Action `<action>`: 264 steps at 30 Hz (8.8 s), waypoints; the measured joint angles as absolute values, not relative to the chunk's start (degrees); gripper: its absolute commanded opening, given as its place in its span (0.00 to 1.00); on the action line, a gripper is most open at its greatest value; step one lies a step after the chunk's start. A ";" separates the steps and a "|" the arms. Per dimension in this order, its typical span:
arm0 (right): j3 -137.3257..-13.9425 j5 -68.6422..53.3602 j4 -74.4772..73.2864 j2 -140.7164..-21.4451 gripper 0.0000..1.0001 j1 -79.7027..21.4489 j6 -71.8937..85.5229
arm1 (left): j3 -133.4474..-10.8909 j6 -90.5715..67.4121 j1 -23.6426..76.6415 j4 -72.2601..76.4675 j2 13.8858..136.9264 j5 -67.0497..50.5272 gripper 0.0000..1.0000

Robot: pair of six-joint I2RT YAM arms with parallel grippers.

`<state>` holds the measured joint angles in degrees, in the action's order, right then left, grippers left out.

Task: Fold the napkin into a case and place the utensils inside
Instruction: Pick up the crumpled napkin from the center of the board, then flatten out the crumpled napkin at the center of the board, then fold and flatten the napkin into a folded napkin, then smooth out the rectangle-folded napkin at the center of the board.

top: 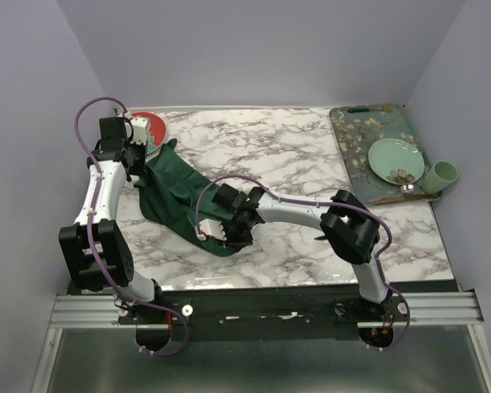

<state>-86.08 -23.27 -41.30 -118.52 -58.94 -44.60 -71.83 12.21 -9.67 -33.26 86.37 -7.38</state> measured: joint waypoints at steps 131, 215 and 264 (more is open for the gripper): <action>-63.16 -22.46 -40.42 -96.62 0.01 -26.57 -37.50 | -33.95 56.27 -5.26 -38.81 64.18 -14.76 0.00; -102.94 -19.09 -48.34 -121.73 0.65 -25.89 -36.38 | -71.59 48.34 -7.75 -42.92 100.42 -19.09 0.58; -88.29 -17.85 -47.53 -107.33 0.55 -25.15 -45.87 | -63.92 54.28 -9.15 -46.87 88.12 -23.55 0.59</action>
<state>-88.29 -17.85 -47.53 -107.33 -25.15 -45.87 -63.92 54.28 -9.15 -46.87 88.12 -23.55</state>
